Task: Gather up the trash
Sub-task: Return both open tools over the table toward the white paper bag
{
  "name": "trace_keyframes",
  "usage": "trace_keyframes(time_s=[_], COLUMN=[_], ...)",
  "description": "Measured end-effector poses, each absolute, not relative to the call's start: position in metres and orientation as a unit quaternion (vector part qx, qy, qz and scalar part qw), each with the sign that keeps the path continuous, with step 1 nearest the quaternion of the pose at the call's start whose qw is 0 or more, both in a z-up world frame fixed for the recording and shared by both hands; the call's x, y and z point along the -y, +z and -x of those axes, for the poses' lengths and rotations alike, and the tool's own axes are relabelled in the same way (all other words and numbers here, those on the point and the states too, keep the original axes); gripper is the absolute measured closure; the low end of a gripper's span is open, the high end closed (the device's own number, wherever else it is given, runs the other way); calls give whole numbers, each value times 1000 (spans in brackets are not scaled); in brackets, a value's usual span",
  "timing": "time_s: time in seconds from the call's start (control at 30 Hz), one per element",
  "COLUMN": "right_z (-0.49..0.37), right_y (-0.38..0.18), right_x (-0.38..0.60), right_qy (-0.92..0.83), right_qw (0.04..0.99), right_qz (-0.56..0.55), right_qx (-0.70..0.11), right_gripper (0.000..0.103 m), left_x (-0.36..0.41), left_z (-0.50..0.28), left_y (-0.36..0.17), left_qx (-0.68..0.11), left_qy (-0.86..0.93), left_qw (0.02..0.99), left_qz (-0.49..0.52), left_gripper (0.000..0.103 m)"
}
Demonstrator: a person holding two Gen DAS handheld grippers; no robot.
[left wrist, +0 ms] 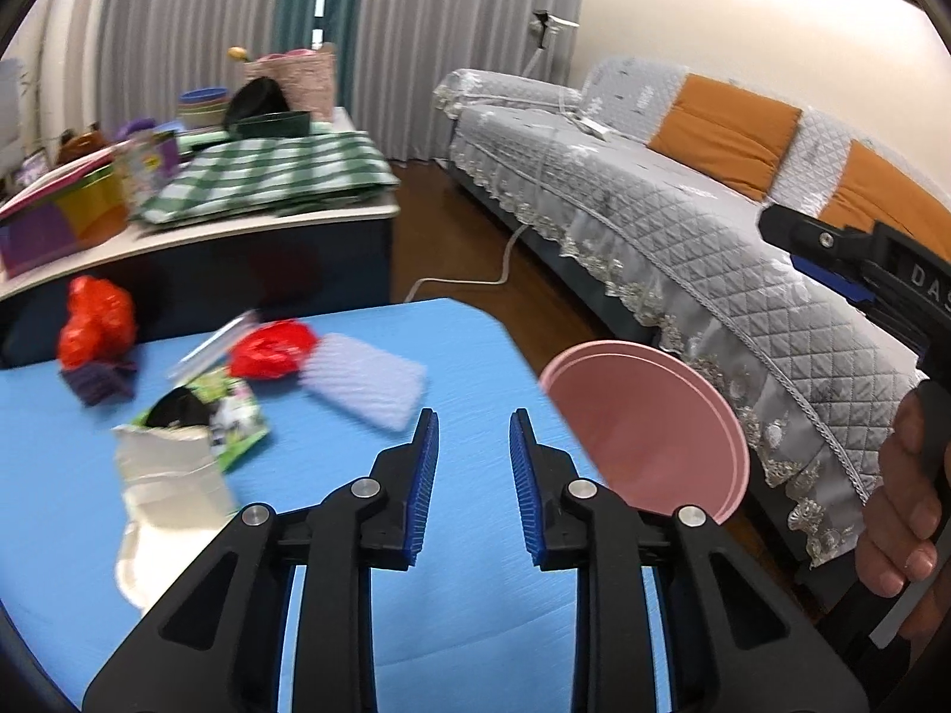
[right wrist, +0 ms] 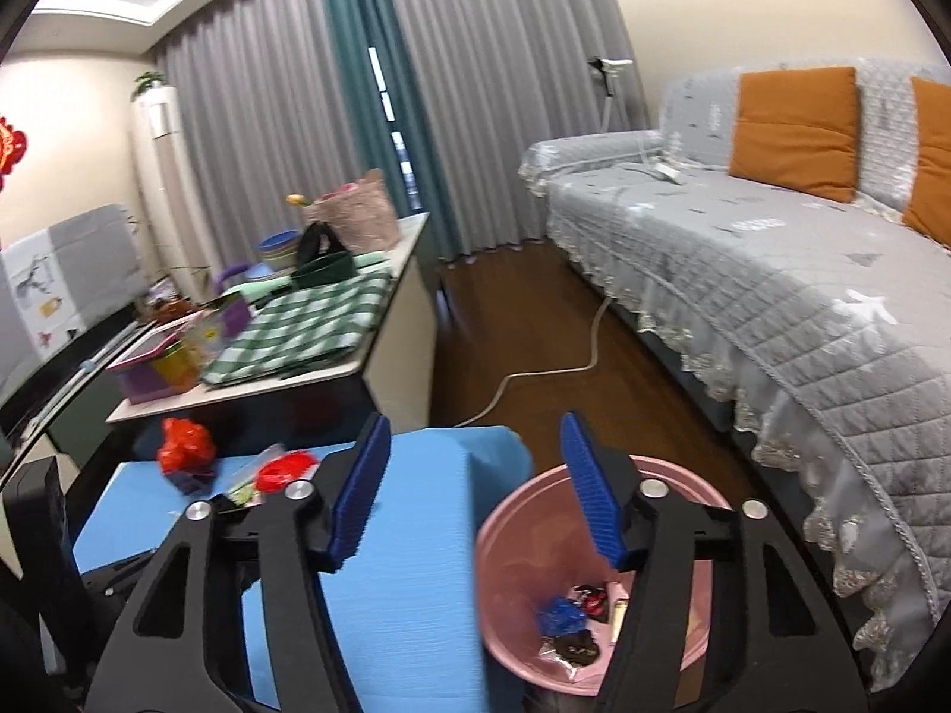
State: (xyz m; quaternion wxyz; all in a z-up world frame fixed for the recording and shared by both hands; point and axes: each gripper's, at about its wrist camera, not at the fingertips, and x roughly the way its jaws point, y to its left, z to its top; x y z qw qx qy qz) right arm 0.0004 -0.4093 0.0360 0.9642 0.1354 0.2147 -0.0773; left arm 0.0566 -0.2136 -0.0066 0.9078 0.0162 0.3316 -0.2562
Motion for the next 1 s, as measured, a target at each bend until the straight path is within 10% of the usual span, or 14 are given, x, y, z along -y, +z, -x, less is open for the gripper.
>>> trace_keyframes(time_s=[0.53,1.0], right_z=[-21,-45], right_y=[12,-11], right_x=[351,343], right_qy=[-25,-25], right_qw=[960,952], right_qz=[-117,-108], right_qx=[-252,-284], right_gripper=[47,47], left_x=[123,121], left_z=[-53,-88], left_y=[-41,-63], left_qx=[-325,-351], left_qy=[-127,-45], left_qw=[937,935], left_qz=[5,0], left_gripper=[77,31])
